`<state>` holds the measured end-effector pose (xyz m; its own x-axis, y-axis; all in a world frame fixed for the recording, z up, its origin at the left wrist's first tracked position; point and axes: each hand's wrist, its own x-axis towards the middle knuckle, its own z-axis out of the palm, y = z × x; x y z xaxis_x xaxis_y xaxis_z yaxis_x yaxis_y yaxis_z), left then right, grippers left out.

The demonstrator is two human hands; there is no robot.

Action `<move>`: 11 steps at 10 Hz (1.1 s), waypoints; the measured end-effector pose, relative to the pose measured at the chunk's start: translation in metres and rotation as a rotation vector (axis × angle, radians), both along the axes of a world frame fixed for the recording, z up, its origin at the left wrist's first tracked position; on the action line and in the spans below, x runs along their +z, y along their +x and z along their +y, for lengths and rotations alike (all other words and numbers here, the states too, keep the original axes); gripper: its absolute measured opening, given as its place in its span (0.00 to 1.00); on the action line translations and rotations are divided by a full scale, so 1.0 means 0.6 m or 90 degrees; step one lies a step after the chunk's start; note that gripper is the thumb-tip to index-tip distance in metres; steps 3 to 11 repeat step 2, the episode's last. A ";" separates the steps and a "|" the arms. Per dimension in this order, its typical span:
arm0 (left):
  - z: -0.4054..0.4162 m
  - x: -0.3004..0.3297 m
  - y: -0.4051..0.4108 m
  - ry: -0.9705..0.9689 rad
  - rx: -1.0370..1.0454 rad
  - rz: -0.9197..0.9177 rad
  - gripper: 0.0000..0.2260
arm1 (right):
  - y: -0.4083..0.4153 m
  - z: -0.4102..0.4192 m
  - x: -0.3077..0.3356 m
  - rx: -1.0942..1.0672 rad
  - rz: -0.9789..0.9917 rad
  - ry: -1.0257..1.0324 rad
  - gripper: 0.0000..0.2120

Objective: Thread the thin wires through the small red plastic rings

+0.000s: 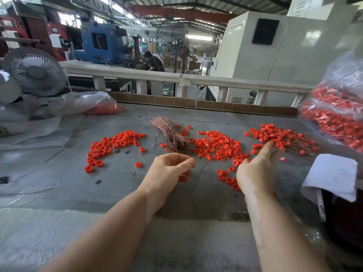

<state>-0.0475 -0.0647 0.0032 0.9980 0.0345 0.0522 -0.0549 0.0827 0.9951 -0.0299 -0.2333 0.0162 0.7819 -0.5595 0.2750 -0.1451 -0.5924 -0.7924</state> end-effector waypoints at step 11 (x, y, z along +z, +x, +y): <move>-0.005 -0.002 -0.005 0.127 0.002 -0.034 0.02 | -0.006 0.008 -0.008 0.034 -0.209 -0.017 0.29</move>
